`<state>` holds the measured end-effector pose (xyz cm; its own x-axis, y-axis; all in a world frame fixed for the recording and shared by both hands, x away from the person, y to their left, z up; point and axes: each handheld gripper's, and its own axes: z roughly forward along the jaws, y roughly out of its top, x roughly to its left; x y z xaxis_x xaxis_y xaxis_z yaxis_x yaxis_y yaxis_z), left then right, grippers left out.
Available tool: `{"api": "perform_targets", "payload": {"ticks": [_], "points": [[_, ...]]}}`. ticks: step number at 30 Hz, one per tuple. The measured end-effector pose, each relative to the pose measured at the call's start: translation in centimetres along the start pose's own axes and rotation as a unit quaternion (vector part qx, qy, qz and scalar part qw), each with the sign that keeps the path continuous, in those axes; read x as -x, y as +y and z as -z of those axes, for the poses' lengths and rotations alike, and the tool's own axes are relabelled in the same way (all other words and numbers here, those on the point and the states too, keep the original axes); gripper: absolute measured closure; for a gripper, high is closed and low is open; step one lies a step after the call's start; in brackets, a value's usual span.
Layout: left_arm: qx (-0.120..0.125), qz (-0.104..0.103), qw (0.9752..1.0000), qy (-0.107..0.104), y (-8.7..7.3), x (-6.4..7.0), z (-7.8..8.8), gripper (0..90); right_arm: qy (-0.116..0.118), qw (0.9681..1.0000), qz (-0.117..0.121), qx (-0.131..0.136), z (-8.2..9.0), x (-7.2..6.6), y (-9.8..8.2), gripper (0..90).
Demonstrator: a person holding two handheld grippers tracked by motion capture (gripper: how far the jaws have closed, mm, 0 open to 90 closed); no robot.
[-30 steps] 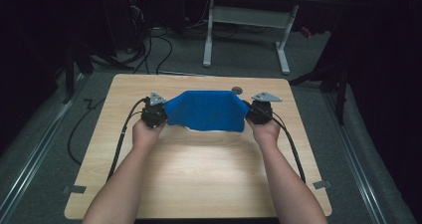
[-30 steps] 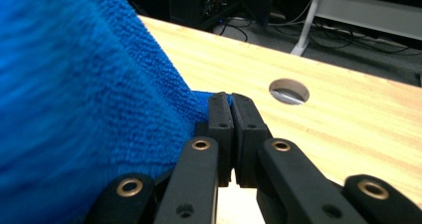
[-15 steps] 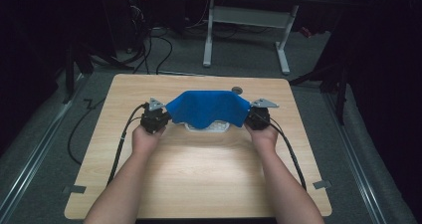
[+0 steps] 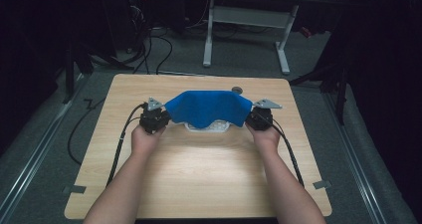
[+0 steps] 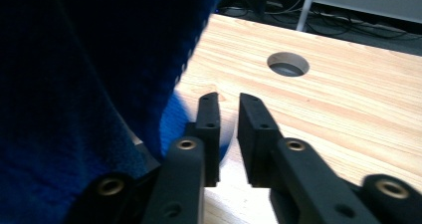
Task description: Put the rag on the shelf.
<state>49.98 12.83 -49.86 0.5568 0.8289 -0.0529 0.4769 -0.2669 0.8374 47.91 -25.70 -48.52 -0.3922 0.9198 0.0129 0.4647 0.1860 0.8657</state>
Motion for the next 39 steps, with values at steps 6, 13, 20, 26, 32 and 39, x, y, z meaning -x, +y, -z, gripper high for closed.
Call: {"api": "perform_targets", "payload": {"ticks": [6, 13, 20, 26, 32, 39], "points": [[0.010, 0.010, 0.9998, 0.013, 0.4, -0.7, 0.9, 62.2, -0.007, 0.9999, -0.005, 0.008, 0.8, 0.6, 0.4, 73.5], [0.021, 0.010, 0.9994, 0.027, 0.8, -1.5, 2.4, 54.9, -0.017, 0.9998, 0.000, 0.013, 1.6, 1.1, 0.9, 70.8], [0.033, 0.023, 0.9984, 0.039, 0.6, -2.6, 3.7, 51.3, -0.026, 0.9995, 0.000, 0.016, 2.6, 1.6, 1.2, 68.2], [0.034, 0.034, 0.9976, 0.050, 0.0, -3.5, 4.6, 50.3, -0.034, 0.9993, 0.003, 0.013, 3.4, 2.1, 1.2, 65.5], [0.037, 0.041, 0.9968, 0.057, -0.6, -4.2, 5.6, 50.0, -0.038, 0.9991, 0.009, 0.013, 4.5, 2.4, 1.1, 62.6], [0.035, 0.041, 0.9971, 0.054, -1.2, -3.5, 6.8, 47.9, -0.037, 0.9990, 0.024, 0.006, 5.8, 2.1, 0.3, 54.8]]}}
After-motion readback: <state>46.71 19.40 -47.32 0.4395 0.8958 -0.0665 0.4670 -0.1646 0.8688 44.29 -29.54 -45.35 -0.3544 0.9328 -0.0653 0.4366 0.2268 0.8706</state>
